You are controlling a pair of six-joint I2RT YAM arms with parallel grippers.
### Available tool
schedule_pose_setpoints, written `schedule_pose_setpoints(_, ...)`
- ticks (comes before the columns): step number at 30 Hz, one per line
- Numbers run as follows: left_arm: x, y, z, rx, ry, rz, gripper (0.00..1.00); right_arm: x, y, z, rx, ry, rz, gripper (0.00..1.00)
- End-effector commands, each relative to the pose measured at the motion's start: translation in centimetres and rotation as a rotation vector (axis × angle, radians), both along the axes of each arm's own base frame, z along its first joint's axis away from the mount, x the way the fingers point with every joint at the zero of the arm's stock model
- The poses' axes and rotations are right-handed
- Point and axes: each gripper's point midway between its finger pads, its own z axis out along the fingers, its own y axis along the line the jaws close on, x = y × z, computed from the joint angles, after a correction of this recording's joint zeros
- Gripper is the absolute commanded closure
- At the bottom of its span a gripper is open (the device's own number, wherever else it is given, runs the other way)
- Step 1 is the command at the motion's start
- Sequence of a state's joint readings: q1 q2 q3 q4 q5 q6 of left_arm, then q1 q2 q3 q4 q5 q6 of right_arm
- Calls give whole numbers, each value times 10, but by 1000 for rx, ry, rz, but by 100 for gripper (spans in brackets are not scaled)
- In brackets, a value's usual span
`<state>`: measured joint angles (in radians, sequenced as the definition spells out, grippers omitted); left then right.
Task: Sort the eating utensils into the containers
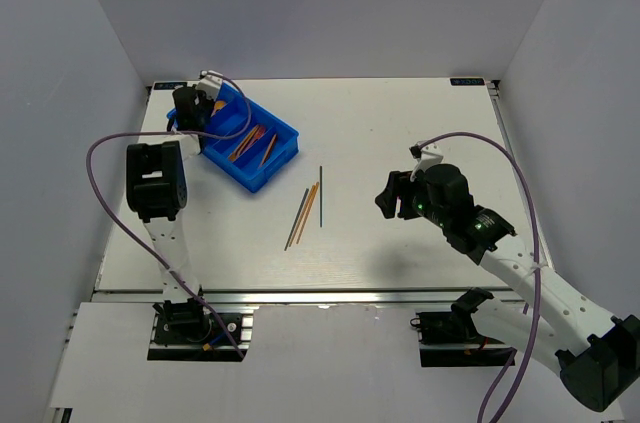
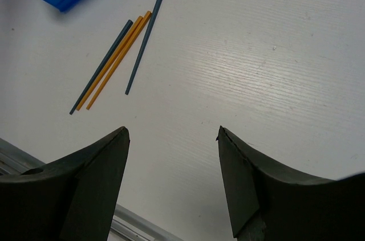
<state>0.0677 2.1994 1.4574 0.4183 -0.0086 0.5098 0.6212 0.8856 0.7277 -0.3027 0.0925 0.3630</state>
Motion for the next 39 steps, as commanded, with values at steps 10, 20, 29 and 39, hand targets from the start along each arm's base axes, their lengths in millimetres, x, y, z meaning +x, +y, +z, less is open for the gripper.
schedule_pose_setpoints(10, -4, -26, 160, -212, -324, -53, 11, 4, 11, 25, 70, -50, 24, 29)
schedule_pose_setpoints(20, -88, -29, 280, -882, -292, 360, 2, 59, 72, -53, -165, 169, -49, 11)
schedule_pose_setpoints(29, -275, -40, 211, -878, -112, 422, 2, 133, 137, -81, -276, 216, -145, 50)
schedule_pose_setpoints(39, -341, -40, 126, -762, 84, 531, 2, 136, 158, -113, -337, 265, -136, 58)
